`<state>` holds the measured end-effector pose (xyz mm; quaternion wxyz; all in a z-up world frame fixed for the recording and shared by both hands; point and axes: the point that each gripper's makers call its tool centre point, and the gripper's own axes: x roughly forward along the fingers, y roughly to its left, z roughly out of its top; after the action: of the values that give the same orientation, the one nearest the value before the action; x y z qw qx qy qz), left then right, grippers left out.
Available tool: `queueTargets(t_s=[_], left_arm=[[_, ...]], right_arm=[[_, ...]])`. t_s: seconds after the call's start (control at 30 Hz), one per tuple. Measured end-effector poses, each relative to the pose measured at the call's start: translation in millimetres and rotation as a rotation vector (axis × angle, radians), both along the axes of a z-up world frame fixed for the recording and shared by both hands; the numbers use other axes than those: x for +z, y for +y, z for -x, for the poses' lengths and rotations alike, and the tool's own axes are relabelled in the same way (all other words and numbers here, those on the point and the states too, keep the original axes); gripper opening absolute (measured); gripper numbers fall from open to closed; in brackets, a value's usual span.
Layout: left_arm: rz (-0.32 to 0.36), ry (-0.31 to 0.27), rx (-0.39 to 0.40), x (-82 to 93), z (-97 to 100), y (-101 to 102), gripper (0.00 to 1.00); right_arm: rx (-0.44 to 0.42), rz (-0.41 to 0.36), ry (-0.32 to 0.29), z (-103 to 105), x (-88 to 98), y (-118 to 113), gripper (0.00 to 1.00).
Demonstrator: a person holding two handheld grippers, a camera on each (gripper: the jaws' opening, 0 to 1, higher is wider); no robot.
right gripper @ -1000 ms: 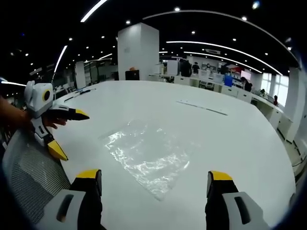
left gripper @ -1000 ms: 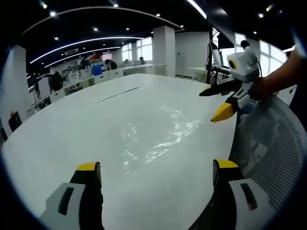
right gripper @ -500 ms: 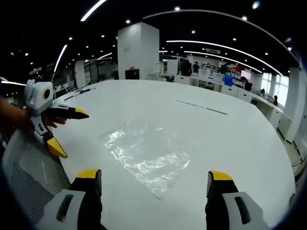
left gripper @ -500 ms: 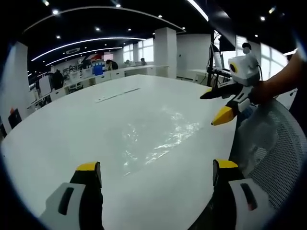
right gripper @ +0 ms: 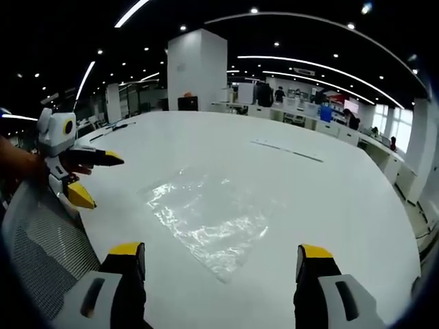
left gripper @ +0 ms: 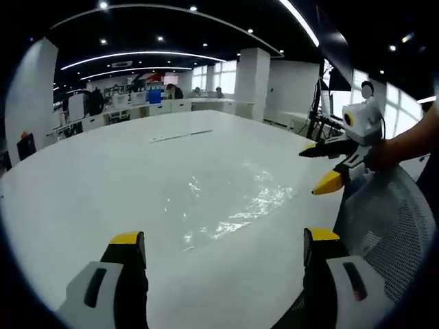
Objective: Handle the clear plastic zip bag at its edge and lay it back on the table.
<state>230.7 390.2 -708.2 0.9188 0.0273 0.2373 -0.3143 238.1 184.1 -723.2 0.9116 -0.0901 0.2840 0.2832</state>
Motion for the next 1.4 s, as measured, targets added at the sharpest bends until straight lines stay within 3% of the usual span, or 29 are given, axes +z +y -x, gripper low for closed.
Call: queueTargets(t_s=[0.33,0.4,0.53,0.7,1.13,1.4], left_arm=[[-0.011,-0.014,-0.010,-1.7,0.8,0,0.95],[-0.014,-0.015,-0.009,-2.1,0.8,0,0.95],[-0.030,-0.024,-0.012,-2.0,1.4,1,0.95],[-0.050,-0.025,0.000,-0.2,3.1,5,0.95],[-0.054,-0.019,0.071,4.3,-1.0,13,0.93],[-0.056,0.000,0.053,2.2,2.4,7,0.93]], right_arm=[[-0.005,-0.005,0.007,-3,1.1,-1,0.85],[-0.028,-0.028,0.006,-7,1.1,-5,0.80],[-0.061,-0.065,0.076,-16,-7.8,-13,0.63],[-0.065,-0.101,0.108,-35,-10.3,-14,0.55],[-0.123,-0.211,0.181,-100,-13.2,-28,0.47],[-0.143,-0.285,0.221,-113,-16.5,-27,0.42]])
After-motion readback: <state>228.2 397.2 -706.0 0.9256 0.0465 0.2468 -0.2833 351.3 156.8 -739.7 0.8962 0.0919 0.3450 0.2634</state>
